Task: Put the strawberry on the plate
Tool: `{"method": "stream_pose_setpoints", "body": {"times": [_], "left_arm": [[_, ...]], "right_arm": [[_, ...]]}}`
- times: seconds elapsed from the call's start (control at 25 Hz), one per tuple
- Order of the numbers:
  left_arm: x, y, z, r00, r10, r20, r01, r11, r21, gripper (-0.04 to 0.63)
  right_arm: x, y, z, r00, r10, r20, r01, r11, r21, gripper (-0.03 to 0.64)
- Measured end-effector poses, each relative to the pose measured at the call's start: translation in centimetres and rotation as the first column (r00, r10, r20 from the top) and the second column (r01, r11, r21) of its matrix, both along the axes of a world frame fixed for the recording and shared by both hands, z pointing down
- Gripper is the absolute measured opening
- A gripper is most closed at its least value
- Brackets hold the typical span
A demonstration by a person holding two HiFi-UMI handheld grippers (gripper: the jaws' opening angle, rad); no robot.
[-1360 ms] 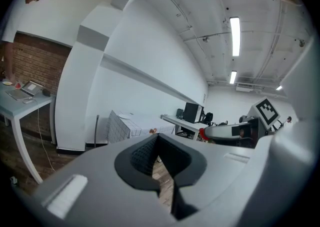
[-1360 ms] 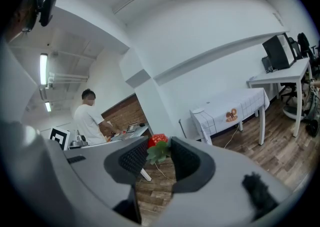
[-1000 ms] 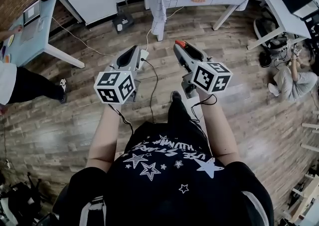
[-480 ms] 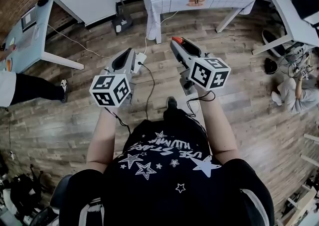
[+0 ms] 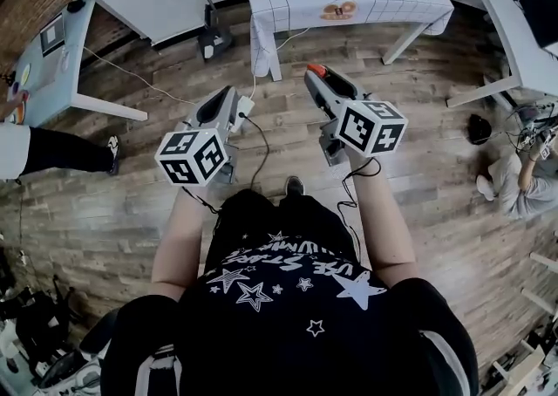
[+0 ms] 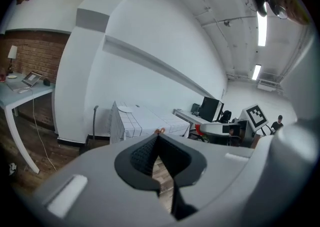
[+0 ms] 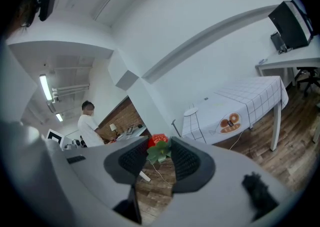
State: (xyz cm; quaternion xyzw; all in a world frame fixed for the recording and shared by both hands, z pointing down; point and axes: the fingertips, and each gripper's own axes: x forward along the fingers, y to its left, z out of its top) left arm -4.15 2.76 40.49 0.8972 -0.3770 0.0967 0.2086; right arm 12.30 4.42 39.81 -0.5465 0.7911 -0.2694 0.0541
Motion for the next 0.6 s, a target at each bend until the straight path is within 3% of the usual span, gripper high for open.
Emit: {"method": "stream_pose_setpoints", "body": {"times": [0.28,0.6], "left_arm": [[0.0,-2.3,-1.4,1.000,-0.017,-0.012,0.018,0.998,0.054,0.008],[1.3,-7.3,-0.2,0.999,0.007,-0.038,-0.006,1.000,0.026,0.008]], "right_arm": [[-0.5,-1.3,-0.3,0.999,-0.032,-0.023,0.032,0.999,0.001,0.149],[0.2,-5.3,0.1,0.999,-0.011,-0.053,0.010,1.000,-0.020,0.149]]}}
